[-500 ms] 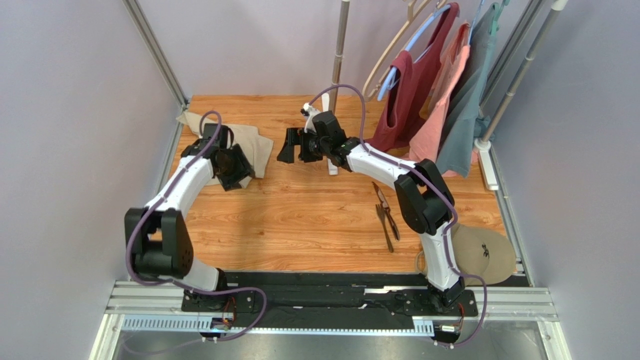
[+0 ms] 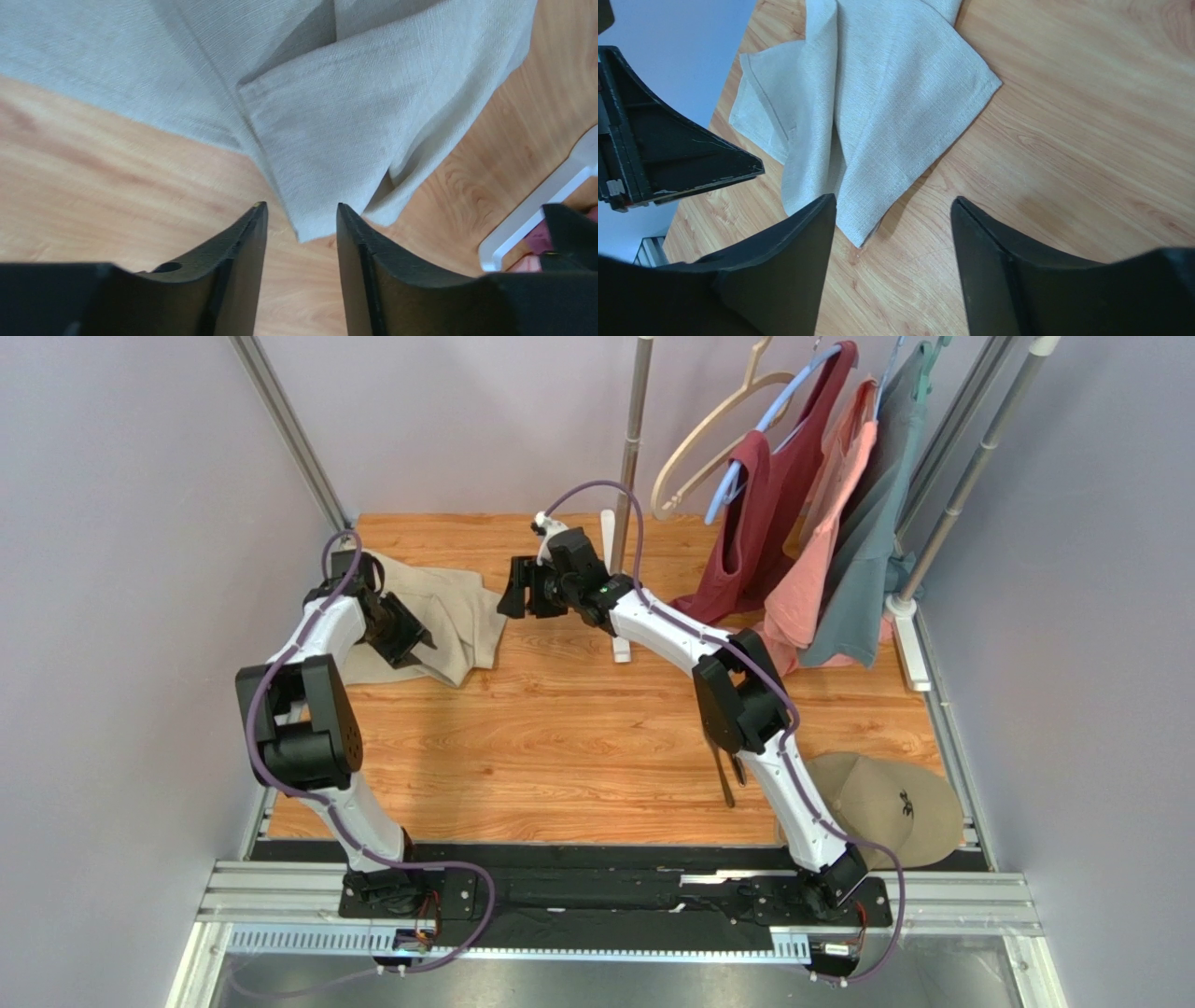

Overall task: Fold the napkin into a case and place the utensils inside
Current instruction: Pick up the crumpled napkin from the corner of the board.

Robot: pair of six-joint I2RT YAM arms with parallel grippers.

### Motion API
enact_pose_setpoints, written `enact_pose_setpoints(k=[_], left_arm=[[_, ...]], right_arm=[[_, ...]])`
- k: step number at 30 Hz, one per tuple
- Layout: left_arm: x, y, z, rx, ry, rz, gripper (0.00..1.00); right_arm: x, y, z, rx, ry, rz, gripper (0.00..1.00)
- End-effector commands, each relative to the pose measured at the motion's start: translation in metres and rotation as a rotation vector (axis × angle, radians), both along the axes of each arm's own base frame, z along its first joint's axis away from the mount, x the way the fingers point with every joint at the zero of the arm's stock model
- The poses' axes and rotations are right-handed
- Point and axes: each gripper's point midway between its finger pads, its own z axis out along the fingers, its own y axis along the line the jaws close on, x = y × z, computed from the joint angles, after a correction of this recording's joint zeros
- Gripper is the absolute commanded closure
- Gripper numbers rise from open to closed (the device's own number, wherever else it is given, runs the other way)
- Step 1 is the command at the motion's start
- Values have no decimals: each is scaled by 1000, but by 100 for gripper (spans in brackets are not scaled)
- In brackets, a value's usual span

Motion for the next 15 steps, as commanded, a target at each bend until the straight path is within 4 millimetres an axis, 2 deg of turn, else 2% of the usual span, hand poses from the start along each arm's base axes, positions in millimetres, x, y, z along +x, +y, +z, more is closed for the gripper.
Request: enact_pose_setpoints(k=[1, 2, 3, 4, 5, 6, 7, 8, 11, 15], left_arm=[[23, -7, 20, -35, -113, -12, 53], [25, -6, 31, -24, -164, -6, 53], [18, -5, 27, -18, -154, 11, 53], [15, -2, 28, 0, -157, 24, 53], [13, 2, 36, 27, -179, 41, 53], [9, 3, 35, 29, -176, 50, 53], [7, 3, 37, 35, -183, 53, 52], [6, 4, 45, 36, -208, 58, 51], [2, -4, 54, 9, -228, 38, 48], [-4, -10, 70, -19, -251, 34, 40]], right_arm=[[5, 22, -8, 30, -46, 18, 39], [4, 31, -6, 55, -56, 33, 42], [1, 39, -7, 79, -46, 64, 51], [5, 48, -8, 102, -51, 79, 53], [2, 58, -5, 138, -49, 95, 56], [-1, 65, -5, 159, -44, 112, 60], [0, 73, 7, 195, -59, 120, 60], [0, 79, -5, 228, -20, 112, 60], [2, 89, -23, 240, 18, 85, 62], [-6, 90, -43, 208, 87, 69, 65]])
